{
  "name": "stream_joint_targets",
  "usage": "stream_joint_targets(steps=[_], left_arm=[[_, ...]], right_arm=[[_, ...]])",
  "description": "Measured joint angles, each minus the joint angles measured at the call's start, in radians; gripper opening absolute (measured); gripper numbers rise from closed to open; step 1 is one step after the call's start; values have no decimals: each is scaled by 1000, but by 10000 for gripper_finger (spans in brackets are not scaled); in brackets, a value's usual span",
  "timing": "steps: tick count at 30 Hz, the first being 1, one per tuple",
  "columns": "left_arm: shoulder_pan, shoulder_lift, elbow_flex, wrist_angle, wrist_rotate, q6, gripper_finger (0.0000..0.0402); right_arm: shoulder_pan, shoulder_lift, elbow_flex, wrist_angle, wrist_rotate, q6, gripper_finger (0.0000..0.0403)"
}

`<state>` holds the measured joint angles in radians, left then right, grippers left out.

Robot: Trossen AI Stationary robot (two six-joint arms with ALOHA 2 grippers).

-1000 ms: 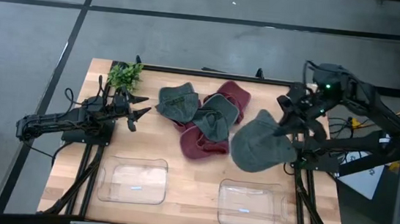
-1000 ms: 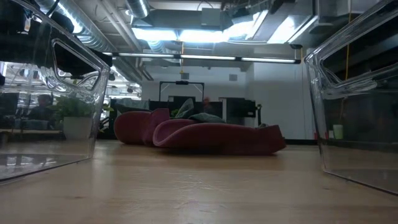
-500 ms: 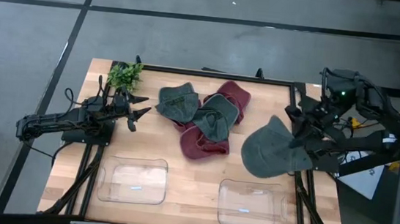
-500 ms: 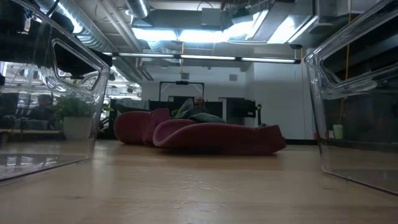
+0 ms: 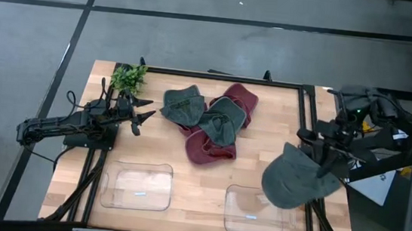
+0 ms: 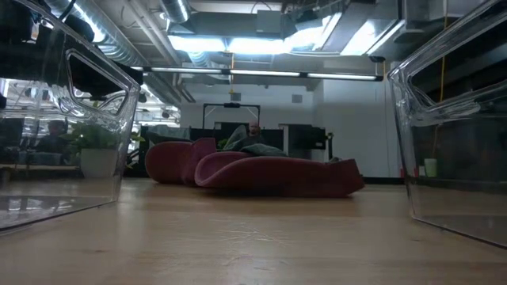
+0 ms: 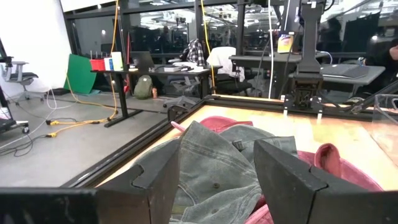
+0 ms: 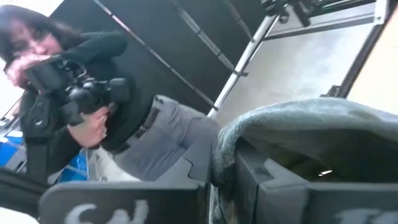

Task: Pick & Place hat
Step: Put the bottom right black cap into the right transparent bin

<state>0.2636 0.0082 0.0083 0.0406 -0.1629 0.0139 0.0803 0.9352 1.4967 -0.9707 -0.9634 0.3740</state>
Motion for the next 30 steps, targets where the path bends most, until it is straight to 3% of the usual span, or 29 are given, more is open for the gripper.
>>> stream_joint_targets(steps=[11, 22, 30], left_arm=[[0, 0, 0, 0, 0, 0, 198], [0, 0, 0, 0, 0, 0, 198], [0, 0, 0, 0, 0, 0, 198]], right_arm=[[110, 28, 0, -29, 61, -26, 34], [203, 93, 0, -199, 133, -184, 34], [291, 120, -1, -210, 194, -277, 34]])
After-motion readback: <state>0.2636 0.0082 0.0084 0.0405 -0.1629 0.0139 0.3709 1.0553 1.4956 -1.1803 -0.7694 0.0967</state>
